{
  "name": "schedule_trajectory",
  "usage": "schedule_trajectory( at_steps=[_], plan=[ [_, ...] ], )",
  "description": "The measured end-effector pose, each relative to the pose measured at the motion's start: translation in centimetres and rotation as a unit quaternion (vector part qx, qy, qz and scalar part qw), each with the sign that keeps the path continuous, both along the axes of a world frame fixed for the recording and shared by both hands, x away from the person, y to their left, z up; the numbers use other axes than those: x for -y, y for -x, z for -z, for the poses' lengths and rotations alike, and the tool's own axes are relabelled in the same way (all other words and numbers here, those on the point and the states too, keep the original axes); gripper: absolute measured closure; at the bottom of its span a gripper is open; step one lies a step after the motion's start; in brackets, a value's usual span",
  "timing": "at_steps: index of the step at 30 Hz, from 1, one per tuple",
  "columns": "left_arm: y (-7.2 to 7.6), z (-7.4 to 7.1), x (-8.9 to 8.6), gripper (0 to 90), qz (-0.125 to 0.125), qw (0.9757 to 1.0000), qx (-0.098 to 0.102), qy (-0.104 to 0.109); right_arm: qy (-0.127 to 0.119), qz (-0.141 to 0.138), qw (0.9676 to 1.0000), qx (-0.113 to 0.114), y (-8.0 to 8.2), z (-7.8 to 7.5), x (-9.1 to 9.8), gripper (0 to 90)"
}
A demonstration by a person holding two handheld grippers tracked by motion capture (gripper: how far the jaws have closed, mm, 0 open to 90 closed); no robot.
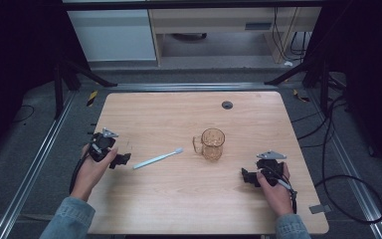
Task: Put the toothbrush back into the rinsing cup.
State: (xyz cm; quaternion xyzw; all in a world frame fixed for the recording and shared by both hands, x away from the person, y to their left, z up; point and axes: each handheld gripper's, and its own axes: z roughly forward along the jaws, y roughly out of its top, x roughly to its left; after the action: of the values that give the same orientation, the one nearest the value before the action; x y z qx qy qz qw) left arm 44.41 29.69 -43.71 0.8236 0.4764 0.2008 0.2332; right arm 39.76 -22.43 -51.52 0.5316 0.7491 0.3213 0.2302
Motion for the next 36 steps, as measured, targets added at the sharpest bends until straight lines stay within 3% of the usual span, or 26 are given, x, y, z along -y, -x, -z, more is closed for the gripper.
schedule_trajectory(
  at_steps=[4,11,16,20,22,26,36],
  plan=[
    [0.1,-1.6,0.6,5.0,0.022,0.9990,-0.020,-0.032,0.000,0.000,1.0000,0.000,0.0,0.0,0.0,0.4],
    [0.0,-3.3,1.9,5.4,0.061,0.9958,-0.044,-0.052,0.000,0.000,1.0000,0.000,0.0,0.0,0.0,0.4],
    [-0.4,-4.0,3.5,5.8,0.085,0.9931,-0.049,-0.064,0.000,0.000,1.0000,0.000,0.0,0.0,0.0,0.4],
    [-0.7,-4.1,4.7,5.3,0.098,0.9909,-0.057,-0.071,0.000,0.000,1.0000,0.000,0.0,0.0,0.0,0.4],
    [-1.0,-4.1,5.3,5.4,0.109,0.9887,-0.063,-0.081,0.000,0.000,1.0000,0.000,0.0,0.0,0.0,0.4],
    [-1.5,-3.9,6.2,5.6,0.113,0.9878,-0.066,-0.084,0.000,0.000,1.0000,0.000,0.0,0.0,0.0,0.4],
    [-2.3,-3.4,8.3,5.3,0.143,0.9825,-0.078,-0.090,0.000,0.000,1.0000,0.000,0.0,0.0,0.0,0.4]
  ],
)
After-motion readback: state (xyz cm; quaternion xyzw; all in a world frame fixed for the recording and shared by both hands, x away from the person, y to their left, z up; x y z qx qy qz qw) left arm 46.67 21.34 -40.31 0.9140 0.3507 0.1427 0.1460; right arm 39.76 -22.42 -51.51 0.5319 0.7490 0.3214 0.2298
